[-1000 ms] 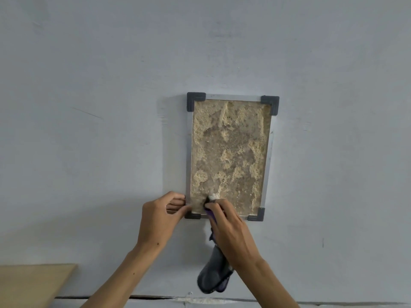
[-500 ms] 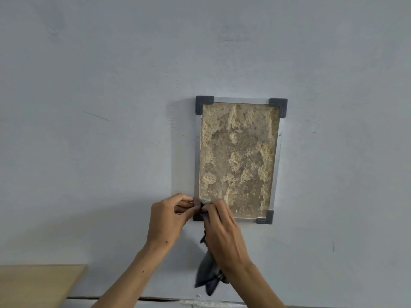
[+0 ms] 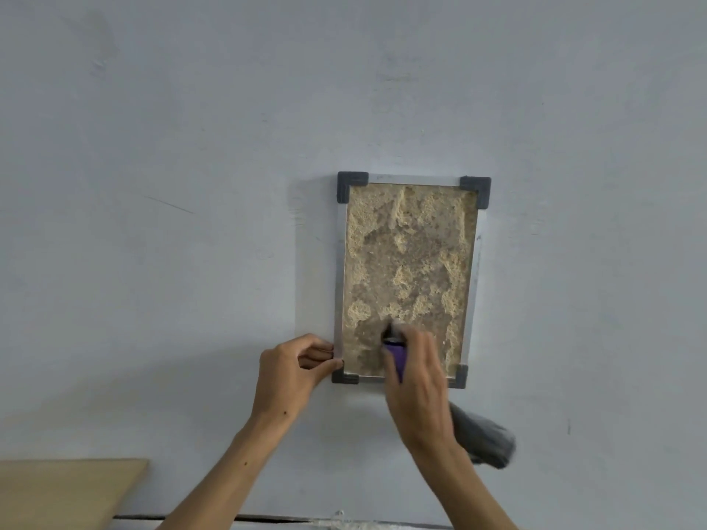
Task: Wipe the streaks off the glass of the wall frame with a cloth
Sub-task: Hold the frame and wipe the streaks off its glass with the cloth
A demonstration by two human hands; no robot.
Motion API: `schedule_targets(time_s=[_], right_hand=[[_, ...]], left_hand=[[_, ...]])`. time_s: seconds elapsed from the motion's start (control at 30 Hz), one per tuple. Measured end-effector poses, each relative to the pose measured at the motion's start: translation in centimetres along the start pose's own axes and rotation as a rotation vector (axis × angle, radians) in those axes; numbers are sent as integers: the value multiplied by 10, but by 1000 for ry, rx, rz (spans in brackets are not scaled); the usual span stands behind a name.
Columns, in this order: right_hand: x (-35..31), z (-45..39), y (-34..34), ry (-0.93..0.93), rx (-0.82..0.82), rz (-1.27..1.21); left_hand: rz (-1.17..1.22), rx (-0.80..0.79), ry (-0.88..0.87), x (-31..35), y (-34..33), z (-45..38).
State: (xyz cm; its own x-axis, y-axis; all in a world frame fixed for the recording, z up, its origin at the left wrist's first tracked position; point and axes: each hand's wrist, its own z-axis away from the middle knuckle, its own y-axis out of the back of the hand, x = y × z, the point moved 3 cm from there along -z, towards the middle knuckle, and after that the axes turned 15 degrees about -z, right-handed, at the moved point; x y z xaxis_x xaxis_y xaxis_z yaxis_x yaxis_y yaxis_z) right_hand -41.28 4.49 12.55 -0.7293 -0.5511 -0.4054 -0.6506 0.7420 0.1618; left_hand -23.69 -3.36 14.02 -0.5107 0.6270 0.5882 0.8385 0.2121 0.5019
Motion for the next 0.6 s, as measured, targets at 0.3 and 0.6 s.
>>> schedule_targets(time_s=[0.3, 0.6], right_hand=[[-9, -8, -25, 290, -401, 166], [-10, -20, -19, 327, -436, 112]], left_hand=[[80, -115, 107, -1, 4, -6], [136, -173, 139, -4, 8, -9]])
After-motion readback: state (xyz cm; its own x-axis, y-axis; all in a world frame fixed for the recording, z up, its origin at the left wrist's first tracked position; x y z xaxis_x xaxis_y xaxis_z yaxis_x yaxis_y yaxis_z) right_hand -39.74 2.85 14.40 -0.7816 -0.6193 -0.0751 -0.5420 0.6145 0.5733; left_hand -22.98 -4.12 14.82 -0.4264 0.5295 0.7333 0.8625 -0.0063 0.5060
